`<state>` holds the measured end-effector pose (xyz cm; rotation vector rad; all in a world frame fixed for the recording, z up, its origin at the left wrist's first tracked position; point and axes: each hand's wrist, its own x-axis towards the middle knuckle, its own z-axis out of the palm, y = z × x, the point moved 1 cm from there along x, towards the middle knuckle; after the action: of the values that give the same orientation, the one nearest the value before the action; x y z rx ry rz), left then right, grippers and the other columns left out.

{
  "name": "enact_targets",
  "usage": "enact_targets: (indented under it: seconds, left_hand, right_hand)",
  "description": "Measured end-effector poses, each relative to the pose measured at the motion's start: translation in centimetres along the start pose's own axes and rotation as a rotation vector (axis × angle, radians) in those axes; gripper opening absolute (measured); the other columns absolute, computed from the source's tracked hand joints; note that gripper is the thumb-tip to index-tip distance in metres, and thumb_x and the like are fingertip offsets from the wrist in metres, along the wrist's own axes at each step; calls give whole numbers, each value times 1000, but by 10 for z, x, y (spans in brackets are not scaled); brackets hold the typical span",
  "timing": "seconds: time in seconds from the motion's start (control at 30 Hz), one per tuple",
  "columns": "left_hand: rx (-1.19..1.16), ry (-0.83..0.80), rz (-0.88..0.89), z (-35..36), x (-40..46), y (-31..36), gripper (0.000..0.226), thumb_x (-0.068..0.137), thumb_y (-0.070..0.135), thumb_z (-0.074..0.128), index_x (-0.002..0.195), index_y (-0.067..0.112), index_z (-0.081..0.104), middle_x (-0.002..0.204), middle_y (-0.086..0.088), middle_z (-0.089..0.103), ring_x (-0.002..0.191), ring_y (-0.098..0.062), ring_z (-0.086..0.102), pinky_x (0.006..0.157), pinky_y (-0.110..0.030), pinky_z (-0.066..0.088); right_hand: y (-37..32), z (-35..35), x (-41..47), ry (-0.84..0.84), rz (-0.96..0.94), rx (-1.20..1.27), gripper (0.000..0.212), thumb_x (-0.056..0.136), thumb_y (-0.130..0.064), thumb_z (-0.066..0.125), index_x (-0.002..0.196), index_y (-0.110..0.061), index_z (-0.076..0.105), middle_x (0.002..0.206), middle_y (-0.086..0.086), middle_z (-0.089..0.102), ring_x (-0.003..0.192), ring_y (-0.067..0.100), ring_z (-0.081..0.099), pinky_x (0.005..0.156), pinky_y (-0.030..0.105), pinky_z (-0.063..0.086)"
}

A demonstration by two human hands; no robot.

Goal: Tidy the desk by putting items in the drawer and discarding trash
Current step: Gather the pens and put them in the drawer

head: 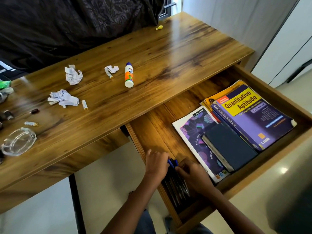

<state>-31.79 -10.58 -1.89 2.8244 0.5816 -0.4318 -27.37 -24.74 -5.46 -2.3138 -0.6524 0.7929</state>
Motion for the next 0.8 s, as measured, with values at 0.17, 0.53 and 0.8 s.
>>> enact_targets:
  seconds: [0.17,0.53,0.8]
  left_hand:
    - [-208,-60,59,2,6,4,31,95,20,51,123,29,59,117,7,68,108,-14,61,104,-32,36]
    - [-299,-114,175,9,11,5,45,97,10,41,139,25,44,142,1,48,127,-20,48,98,-32,45]
    - [133,-265,326,31,7,4,70,94,7,49,151,23,12,160,2,8,147,-19,8,119,-38,11]
  right_hand:
    - [3,4,0,-71,13,-81,26,85,-34,63,107,-22,54,92,-3,64,80,10,62,74,32,55]
    - [8,-17,-2,189,193,337,14,77,-7,68,83,-17,61,75,1,68,71,11,67,69,33,59]
    - [8,-10,1,88,171,-142,14,92,-16,50,102,-10,58,87,4,66,73,15,59,64,26,48]
